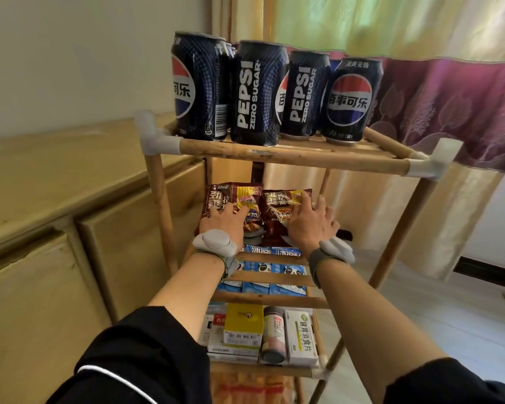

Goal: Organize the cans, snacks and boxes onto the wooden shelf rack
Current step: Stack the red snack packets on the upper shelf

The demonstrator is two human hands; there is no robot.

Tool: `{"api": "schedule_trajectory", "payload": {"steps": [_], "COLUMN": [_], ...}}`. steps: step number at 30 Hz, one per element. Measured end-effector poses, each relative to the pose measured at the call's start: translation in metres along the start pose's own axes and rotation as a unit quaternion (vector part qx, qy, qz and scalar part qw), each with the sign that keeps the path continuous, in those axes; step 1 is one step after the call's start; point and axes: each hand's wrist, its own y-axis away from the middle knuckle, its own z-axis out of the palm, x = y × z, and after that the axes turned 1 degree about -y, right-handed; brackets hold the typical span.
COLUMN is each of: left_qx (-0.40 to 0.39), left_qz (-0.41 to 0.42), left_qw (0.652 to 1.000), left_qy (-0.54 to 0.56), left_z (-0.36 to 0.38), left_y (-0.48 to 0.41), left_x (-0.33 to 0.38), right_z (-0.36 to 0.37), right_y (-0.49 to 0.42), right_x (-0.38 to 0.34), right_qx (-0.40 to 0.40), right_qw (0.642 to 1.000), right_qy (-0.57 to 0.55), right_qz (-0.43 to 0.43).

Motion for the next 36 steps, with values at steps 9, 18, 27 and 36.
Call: {"api": "schedule_trajectory", "payload": {"steps": [9,18,27,36], "left_qx": [-0.008,-0.055,-0.075,-0.032], "left_qz": [-0.002,-0.004,0.043,0.063], "left_qw": [1.0,0.997,0.996,0.997], "left_qy": [-0.021,-0.059,-0.024,-0.022], "left_z": [0.0,-0.008,-0.025,-0.029], "left_y": [0.001,0.019,0.081,0.151], "left_x": [0.002,-0.002,0.026,0.06], "right_z": [0.013,-0.025,-0.074,-0.105], "right_y": [0.021,0.033,0.109,0.178], "right_x": [0.008,-0.005,0.021,0.073], "right_qx": [-0.103,-0.113,-0.102,-0.129], "right_qw": [0.993,0.99,0.983,0.975], "right_qy": [0.028,0.034,0.036,0.048], "right_qz": [-0.059,-0.079,-0.151,-0.175]}}
